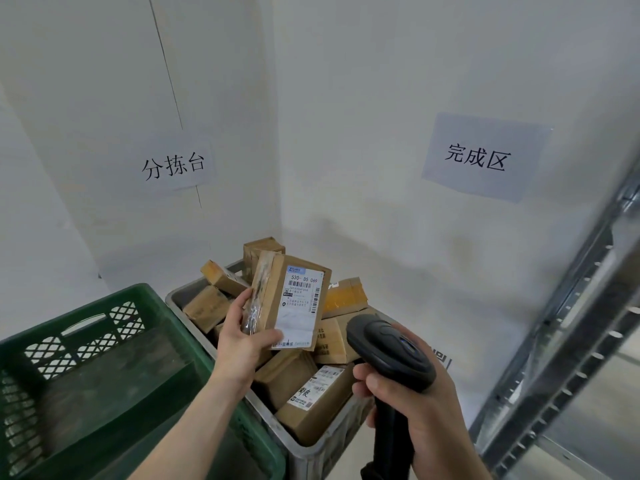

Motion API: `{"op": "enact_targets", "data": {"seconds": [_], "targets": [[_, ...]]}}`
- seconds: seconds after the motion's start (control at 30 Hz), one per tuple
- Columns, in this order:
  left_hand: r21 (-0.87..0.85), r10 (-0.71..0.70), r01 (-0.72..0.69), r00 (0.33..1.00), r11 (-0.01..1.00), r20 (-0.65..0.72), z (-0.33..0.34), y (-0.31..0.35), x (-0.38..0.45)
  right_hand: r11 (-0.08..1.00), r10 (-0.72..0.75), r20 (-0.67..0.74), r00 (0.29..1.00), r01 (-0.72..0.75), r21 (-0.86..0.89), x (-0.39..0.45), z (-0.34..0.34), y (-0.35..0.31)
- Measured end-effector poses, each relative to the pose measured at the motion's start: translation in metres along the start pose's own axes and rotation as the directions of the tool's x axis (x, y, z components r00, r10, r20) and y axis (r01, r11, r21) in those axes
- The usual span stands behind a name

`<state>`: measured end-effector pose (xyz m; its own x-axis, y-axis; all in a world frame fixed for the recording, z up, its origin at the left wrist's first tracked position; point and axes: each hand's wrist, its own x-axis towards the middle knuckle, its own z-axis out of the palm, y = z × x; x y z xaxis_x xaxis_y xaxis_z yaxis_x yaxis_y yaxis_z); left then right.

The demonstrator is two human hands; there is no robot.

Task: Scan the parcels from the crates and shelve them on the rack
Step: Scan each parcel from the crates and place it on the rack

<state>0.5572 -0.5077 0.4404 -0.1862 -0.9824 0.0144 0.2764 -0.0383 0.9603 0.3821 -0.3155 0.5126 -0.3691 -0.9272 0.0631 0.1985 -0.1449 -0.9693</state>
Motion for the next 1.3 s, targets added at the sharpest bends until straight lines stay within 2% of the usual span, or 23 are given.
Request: {"op": "enact_targets", "data": {"seconds": [0.2, 0.3, 0.5, 0.7, 0.83, 0.97, 1.1, 1.3], "targets": [[0.003, -0.052, 0.052, 0.997, 0.999, 0.049, 0.007, 0.000, -0.006, 0.999, -0.008, -0.112, 0.994, 0.004, -0.036, -0.008, -0.006, 0.005], [-0.067, -0.136, 0.145, 0.983, 0.987, 0.125, 0.018, -0.004, -0.009, 0.999, 0.002, -0.228, 0.974, -0.010, -0.035, -0.013, -0.013, 0.009], [-0.044, -0.280, 0.316, 0.890, 0.948, 0.359, 0.068, -0.016, -0.026, 0.998, -0.042, -0.425, 0.904, 0.016, -0.064, -0.022, -0.047, 0.021], [0.034, -0.303, 0.341, 0.779, 0.939, 0.549, 0.131, -0.033, -0.059, 0.993, -0.114, -0.615, 0.780, 0.068, -0.098, -0.043, -0.087, 0.023], [0.117, -0.320, 0.319, 0.716, 0.941, 0.621, 0.173, -0.041, -0.086, 0.990, -0.136, -0.648, 0.749, 0.071, -0.125, -0.066, -0.126, 0.019], [0.170, -0.333, 0.295, 0.688, 0.940, 0.644, 0.215, -0.047, -0.122, 0.985, -0.174, -0.677, 0.715, 0.128, -0.118, -0.090, -0.165, 0.011], [0.210, -0.335, 0.265, 0.638, 0.941, 0.693, 0.255, -0.055, -0.158, 0.977, -0.214, -0.659, 0.721, 0.144, -0.159, -0.119, -0.206, 0.002], [0.226, -0.356, 0.282, 0.616, 0.932, 0.702, 0.309, -0.073, -0.204, 0.979, -0.198, -0.700, 0.686, 0.172, -0.108, -0.153, -0.264, -0.009]]}}
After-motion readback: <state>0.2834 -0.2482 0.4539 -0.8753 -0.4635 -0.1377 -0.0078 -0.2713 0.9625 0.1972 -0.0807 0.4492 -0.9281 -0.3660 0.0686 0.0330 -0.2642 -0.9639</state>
